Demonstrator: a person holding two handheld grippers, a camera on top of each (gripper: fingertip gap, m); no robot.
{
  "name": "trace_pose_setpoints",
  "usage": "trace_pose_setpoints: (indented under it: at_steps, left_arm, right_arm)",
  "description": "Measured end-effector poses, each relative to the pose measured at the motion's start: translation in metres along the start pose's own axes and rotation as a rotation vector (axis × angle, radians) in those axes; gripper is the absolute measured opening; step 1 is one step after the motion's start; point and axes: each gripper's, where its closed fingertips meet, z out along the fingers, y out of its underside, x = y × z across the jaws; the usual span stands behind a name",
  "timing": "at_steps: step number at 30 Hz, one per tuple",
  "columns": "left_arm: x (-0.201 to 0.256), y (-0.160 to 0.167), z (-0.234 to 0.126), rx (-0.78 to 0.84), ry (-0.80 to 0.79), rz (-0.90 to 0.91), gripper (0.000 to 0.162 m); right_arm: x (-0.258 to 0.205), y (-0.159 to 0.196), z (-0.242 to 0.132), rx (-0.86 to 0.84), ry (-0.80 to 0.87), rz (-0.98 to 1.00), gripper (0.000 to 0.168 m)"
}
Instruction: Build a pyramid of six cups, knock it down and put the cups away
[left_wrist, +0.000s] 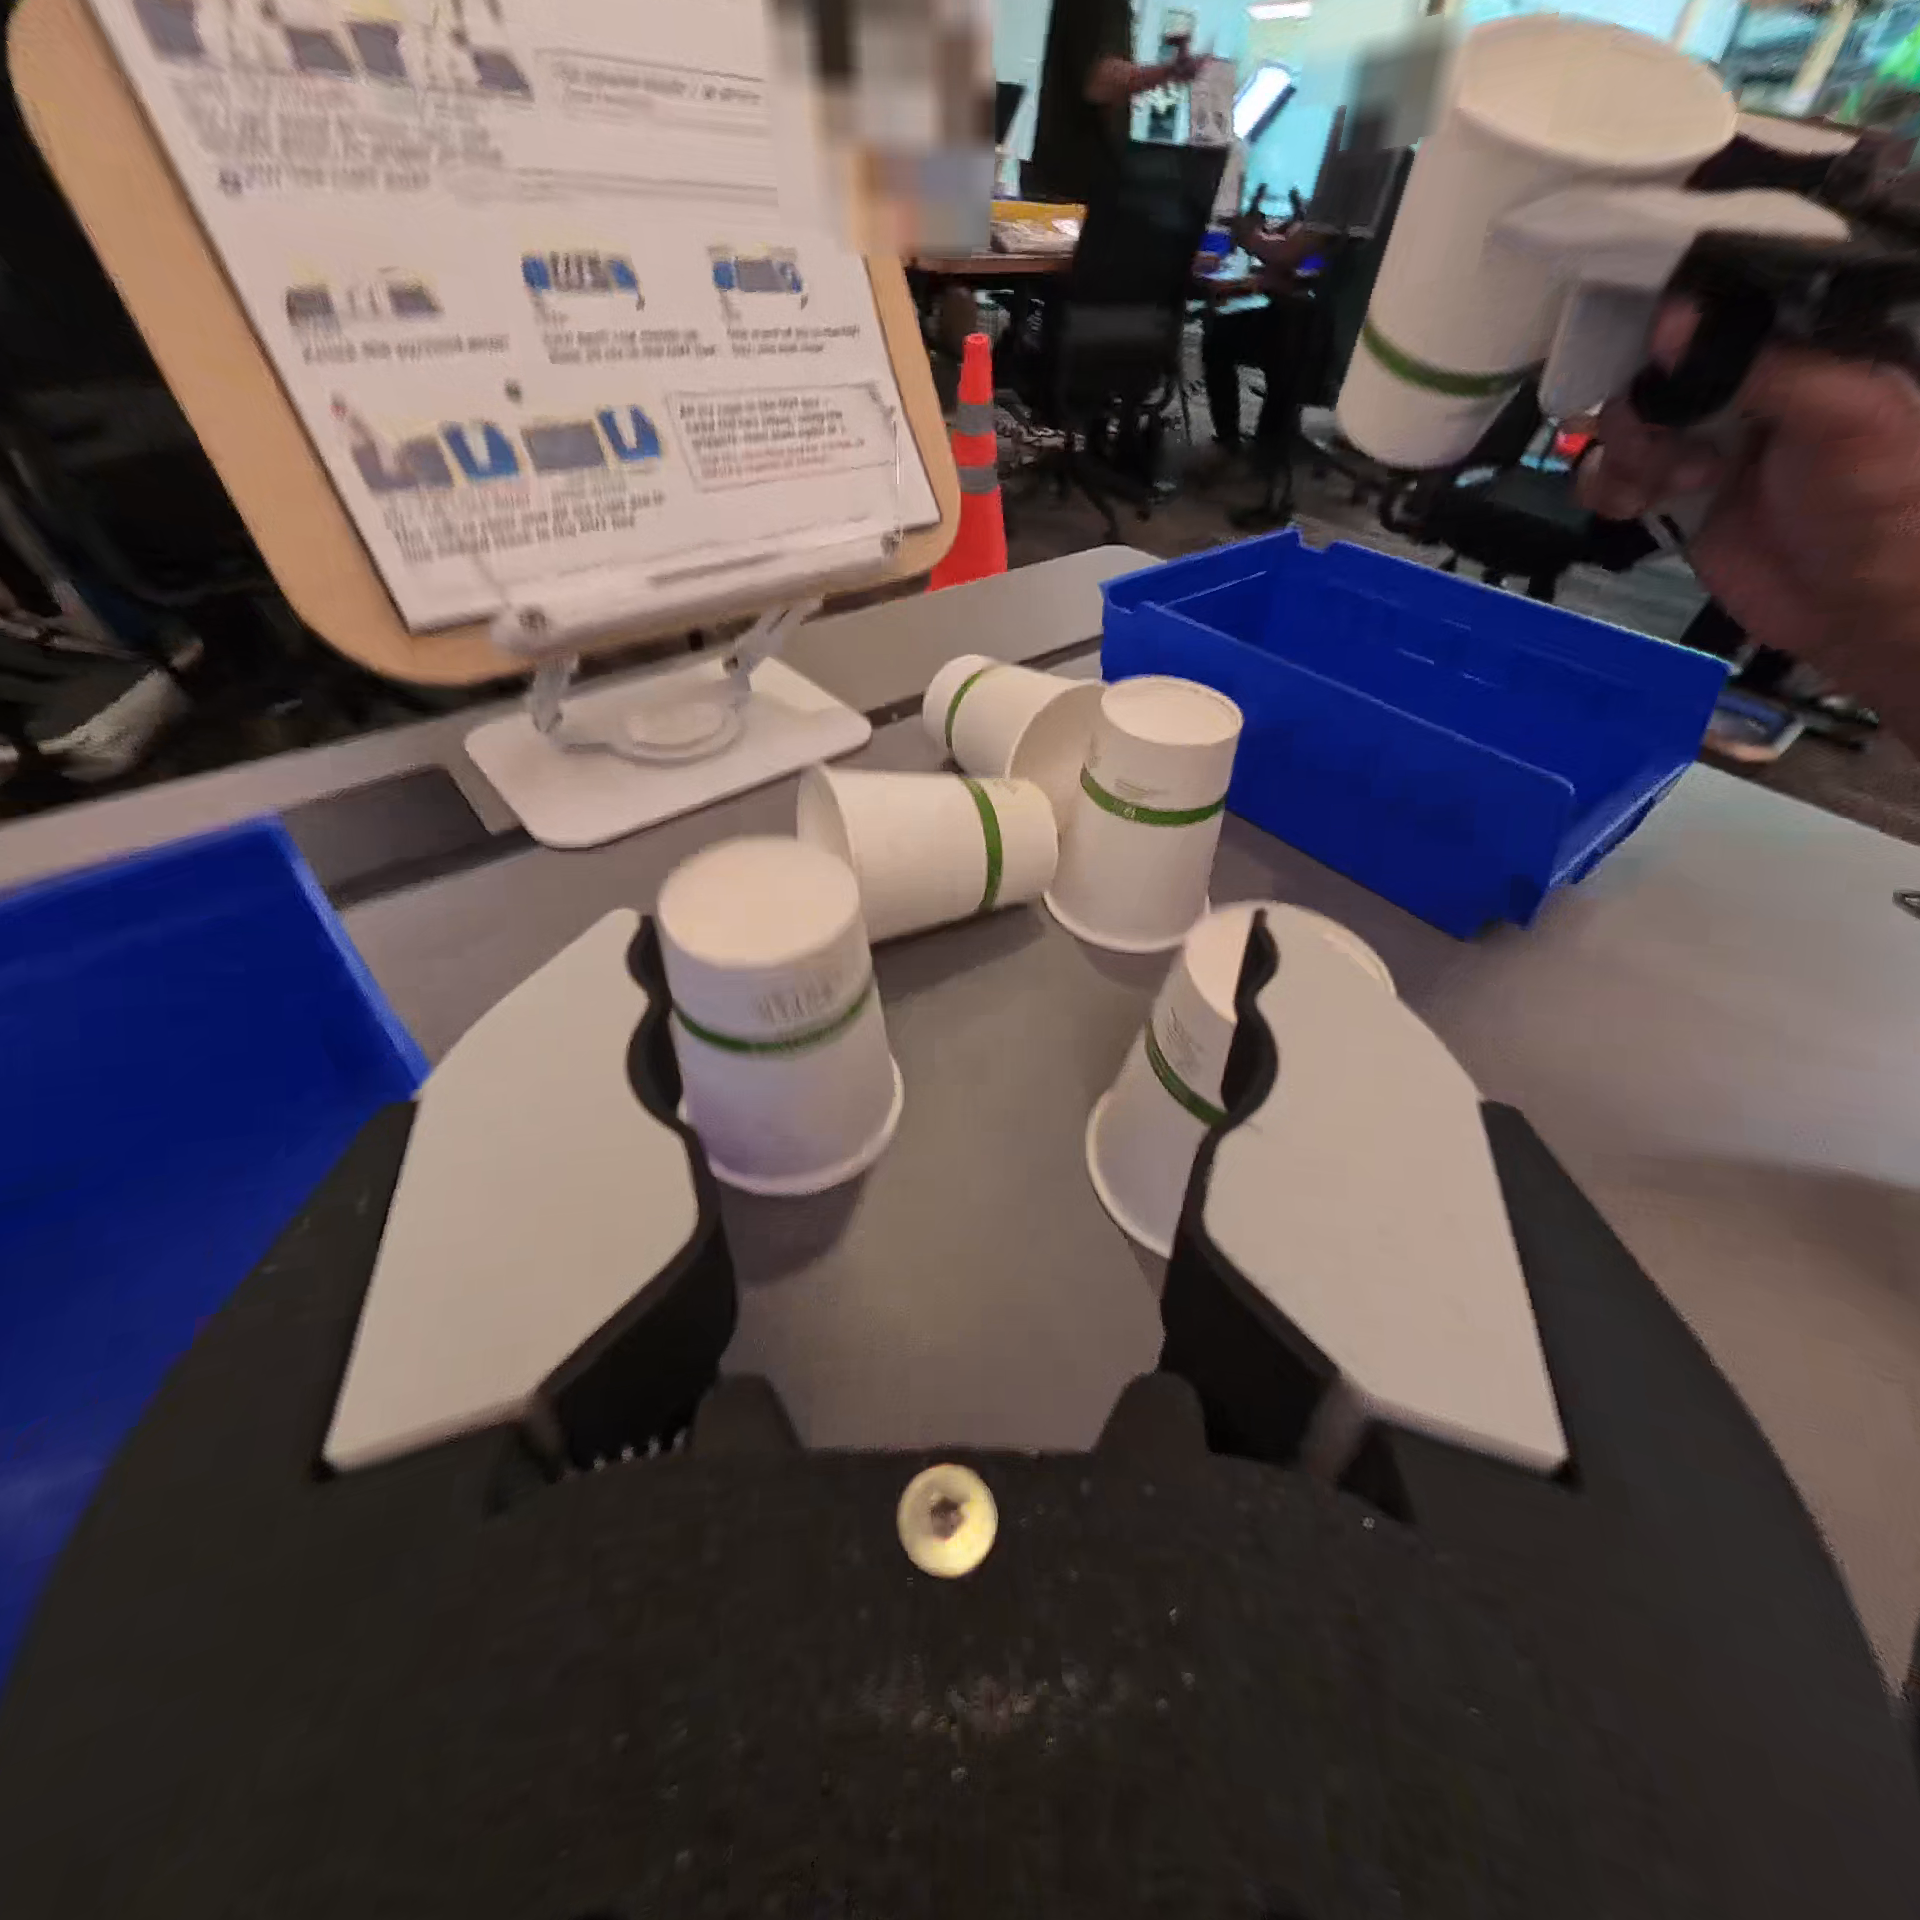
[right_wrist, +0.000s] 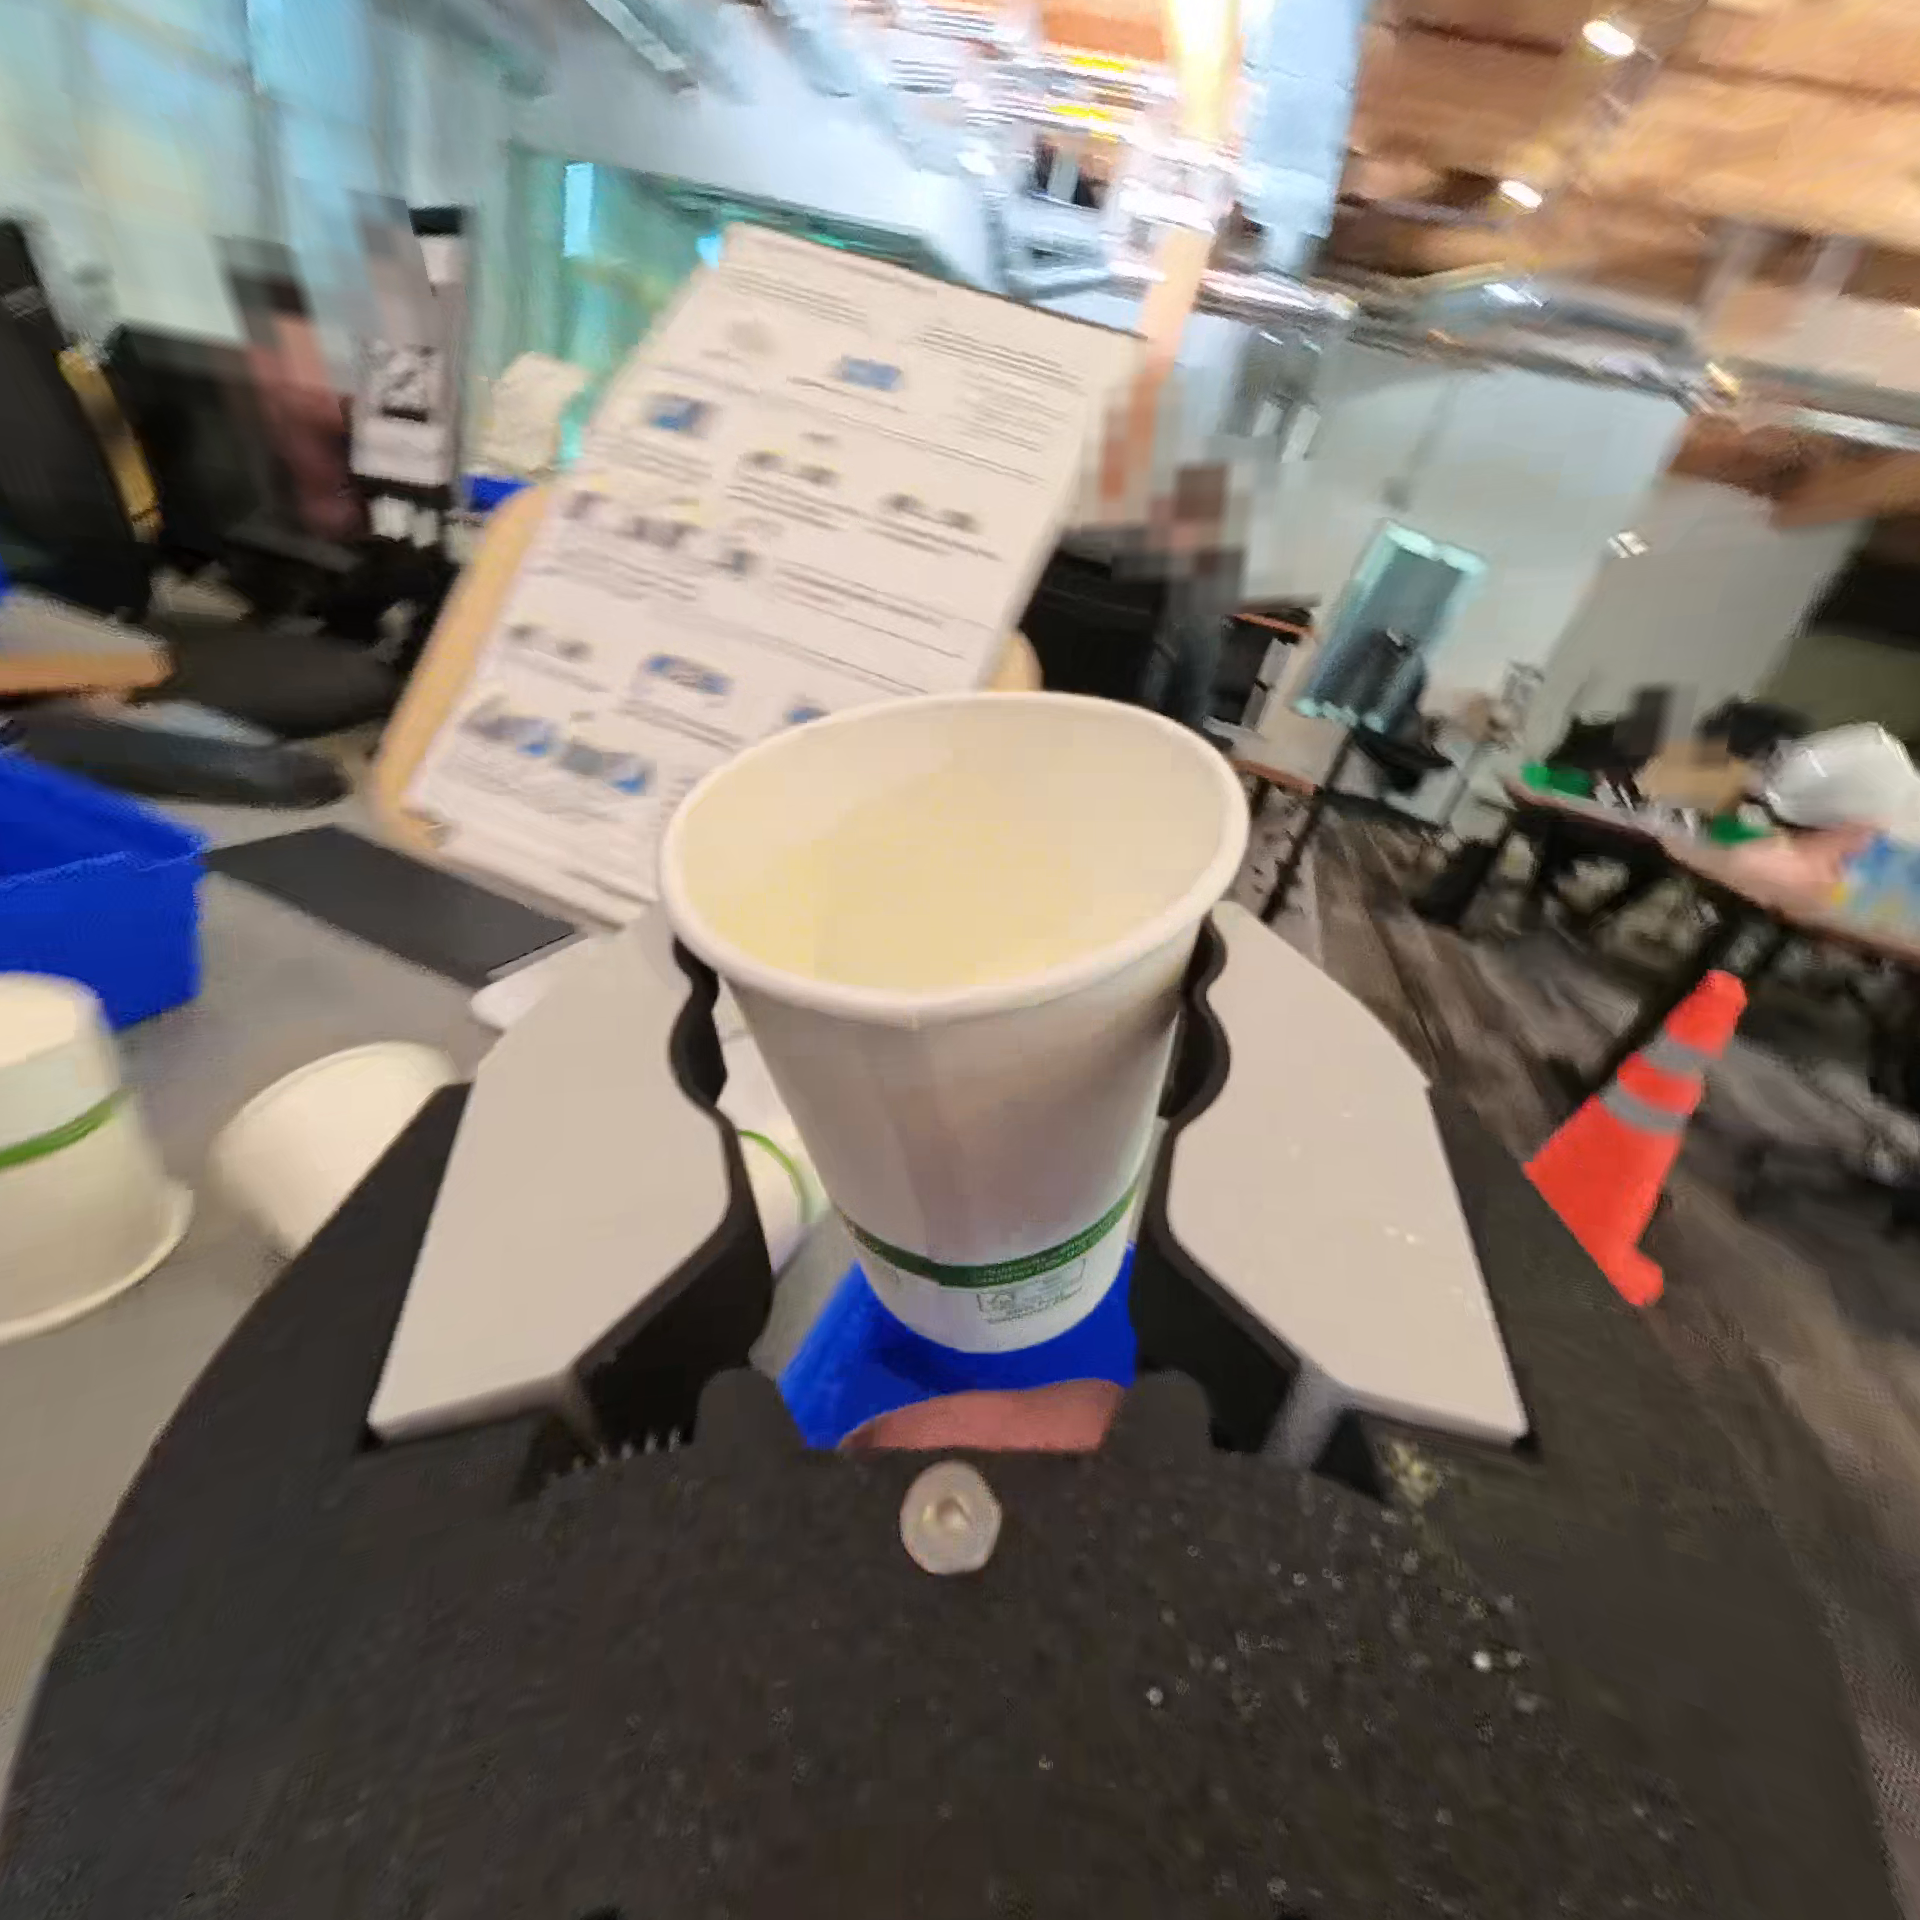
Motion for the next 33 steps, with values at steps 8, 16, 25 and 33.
trace_pose_setpoints:
  at_steps: [8, 16, 25, 33]
  left_arm:
    - [0.021, 0.047, -0.022, 0.002, -0.013, -0.128, 0.097]
    - [0.04, 0.057, -0.014, -0.03, 0.033, -0.085, 0.096]
    - [0.047, 0.073, -0.004, -0.105, 0.047, -0.068, 0.097]
    - [0.049, 0.081, -0.004, -0.144, 0.055, -0.081, 0.095]
  right_arm:
    - [0.057, 0.145, 0.035, -0.223, 0.198, 0.172, 0.088]
    - [0.064, 0.216, 0.031, -0.388, 0.214, 0.354, 0.088]
    - [0.054, 0.225, 0.017, -0.475, 0.172, 0.401, 0.091]
    - [0.039, 0.23, 0.002, -0.559, 0.121, 0.444, 0.094]
